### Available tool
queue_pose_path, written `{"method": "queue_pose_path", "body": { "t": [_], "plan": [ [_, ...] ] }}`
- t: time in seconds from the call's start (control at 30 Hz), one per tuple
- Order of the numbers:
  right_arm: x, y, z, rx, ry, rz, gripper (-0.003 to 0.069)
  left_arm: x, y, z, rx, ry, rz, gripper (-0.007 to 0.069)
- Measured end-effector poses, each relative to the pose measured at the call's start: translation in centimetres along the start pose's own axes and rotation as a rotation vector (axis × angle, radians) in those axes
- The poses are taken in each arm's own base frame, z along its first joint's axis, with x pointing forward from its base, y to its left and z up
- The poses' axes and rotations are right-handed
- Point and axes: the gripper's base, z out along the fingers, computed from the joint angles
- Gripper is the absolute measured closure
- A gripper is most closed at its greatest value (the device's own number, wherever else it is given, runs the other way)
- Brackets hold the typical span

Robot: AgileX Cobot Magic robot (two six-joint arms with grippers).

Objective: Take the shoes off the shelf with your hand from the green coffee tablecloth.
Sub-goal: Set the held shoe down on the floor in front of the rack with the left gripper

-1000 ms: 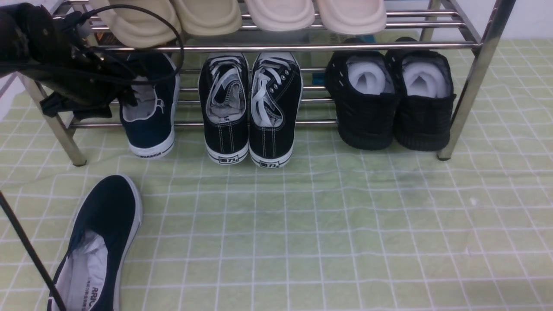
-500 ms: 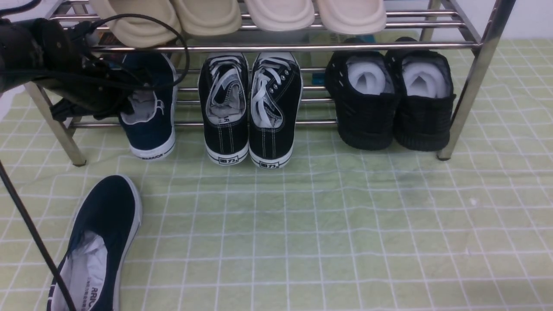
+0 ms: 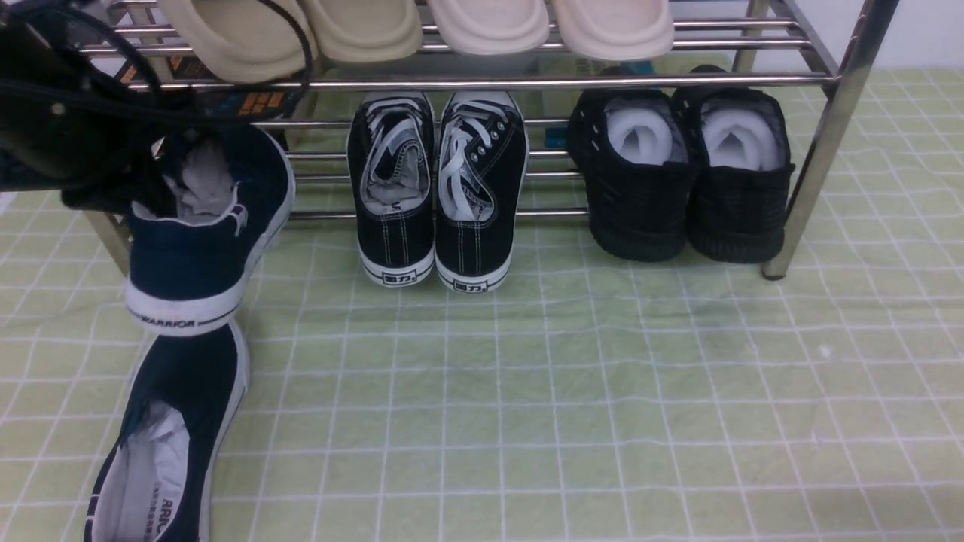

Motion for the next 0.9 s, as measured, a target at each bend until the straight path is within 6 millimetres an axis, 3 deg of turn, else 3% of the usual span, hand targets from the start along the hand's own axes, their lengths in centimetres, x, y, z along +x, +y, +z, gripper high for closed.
{"method": "queue_pose_path", "body": {
  "t": [0.1, 0.17, 0.2, 0.23, 0.3, 0.37, 0.6, 0.9],
  "plan": [
    [0.0, 0.0, 0.0, 0.000, 0.000, 0.000, 0.0421, 1.5, -0.4, -0.6, 0.006, 0.010, 0.026, 0.0596],
    [0.0, 0.0, 0.0, 0.000, 0.000, 0.000, 0.0421, 4.1, -1.4, -0.1, 0.022, 0.050, 0.063, 0.0596],
    [0.0, 0.0, 0.0, 0.000, 0.000, 0.000, 0.0421, 4.4, -1.6, -0.1, 0.026, 0.055, 0.070, 0.0596],
    [0.0, 0.0, 0.0, 0.000, 0.000, 0.000, 0.0421, 6.3, -2.2, 0.8, 0.040, 0.082, 0.078, 0.0596],
    [0.0, 0.0, 0.0, 0.000, 0.000, 0.000, 0.0421, 7.3, -2.6, 1.4, 0.050, 0.095, 0.079, 0.0596],
    [0.0, 0.0, 0.0, 0.000, 0.000, 0.000, 0.0421, 9.5, -3.4, 2.9, 0.072, 0.105, 0.068, 0.0596],
    [0.0, 0.0, 0.0, 0.000, 0.000, 0.000, 0.0421, 11.2, -3.1, 4.9, 0.046, 0.084, 0.026, 0.0596],
    [0.0, 0.0, 0.0, 0.000, 0.000, 0.000, 0.0421, 13.4, -0.8, 7.7, -0.032, 0.017, -0.057, 0.0596]
  ]
}}
